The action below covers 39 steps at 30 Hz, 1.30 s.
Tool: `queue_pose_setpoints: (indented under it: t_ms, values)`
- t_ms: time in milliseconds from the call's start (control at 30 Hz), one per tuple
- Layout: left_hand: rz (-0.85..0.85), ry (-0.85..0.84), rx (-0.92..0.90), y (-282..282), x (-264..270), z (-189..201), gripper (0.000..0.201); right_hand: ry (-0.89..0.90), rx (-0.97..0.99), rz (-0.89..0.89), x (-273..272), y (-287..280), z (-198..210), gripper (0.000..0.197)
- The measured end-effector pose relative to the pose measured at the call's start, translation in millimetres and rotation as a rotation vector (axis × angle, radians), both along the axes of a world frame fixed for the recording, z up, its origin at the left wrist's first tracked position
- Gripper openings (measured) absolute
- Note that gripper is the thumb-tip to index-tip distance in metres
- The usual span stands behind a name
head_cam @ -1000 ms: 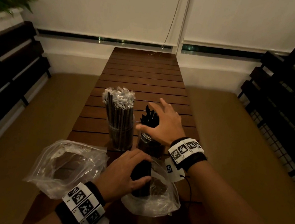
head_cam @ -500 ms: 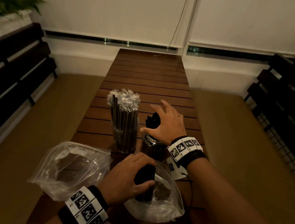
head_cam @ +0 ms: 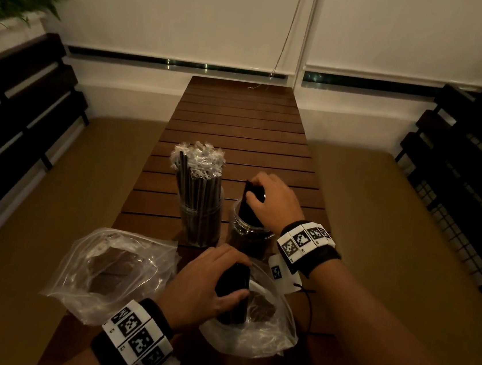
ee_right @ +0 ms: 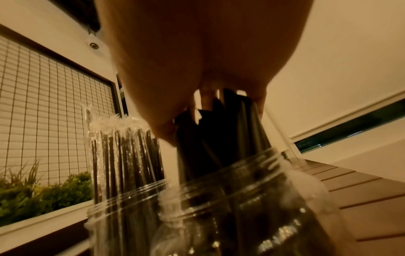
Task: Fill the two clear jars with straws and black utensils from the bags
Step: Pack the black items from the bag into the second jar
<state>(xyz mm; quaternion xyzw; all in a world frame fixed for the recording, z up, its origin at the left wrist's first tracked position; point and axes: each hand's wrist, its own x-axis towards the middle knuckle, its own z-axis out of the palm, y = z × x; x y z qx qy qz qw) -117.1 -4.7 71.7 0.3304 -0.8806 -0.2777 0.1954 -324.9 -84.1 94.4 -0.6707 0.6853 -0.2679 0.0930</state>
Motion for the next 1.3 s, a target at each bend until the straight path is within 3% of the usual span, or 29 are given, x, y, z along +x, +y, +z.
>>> queue_pose_setpoints:
  t_ms: [100, 233, 300, 433, 567, 767, 1100, 1300]
  values:
    - [0.001, 0.010, 0.021, -1, 1, 0, 0.040, -0.020, 0.051, 0.029, -3, 13, 6, 0.040]
    - [0.007, 0.029, 0.034, -2, 0, 0, 0.042, -0.256, -0.184, -0.048, -6, 55, 23, 0.031]
    - [0.021, 0.057, 0.047, -4, 0, 0, 0.044, -0.380, -0.070, 0.004, -4, 86, 20, 0.037]
    - [0.033, 0.122, 0.074, -4, -2, 0, 0.047, -0.484, 0.331, 0.246, 7, 130, -14, 0.066]
    - [0.038, 0.142, 0.087, 0, -7, 2, 0.059, -0.578, 0.331, 0.295, 26, 142, -41, 0.083]
    - [0.063, 0.118, 0.100, 0, -10, 0, 0.061, -0.669, 0.238, 0.142, 34, 145, -56, 0.058]
    - [0.028, 0.074, 0.005, -5, -6, -2, 0.026, -0.878, 0.165, 0.138, 30, 144, -56, 0.021]
    - [0.015, 0.063, -0.004, -5, -5, -2, 0.018, -0.894, 0.188, 0.132, 31, 141, -56, 0.028]
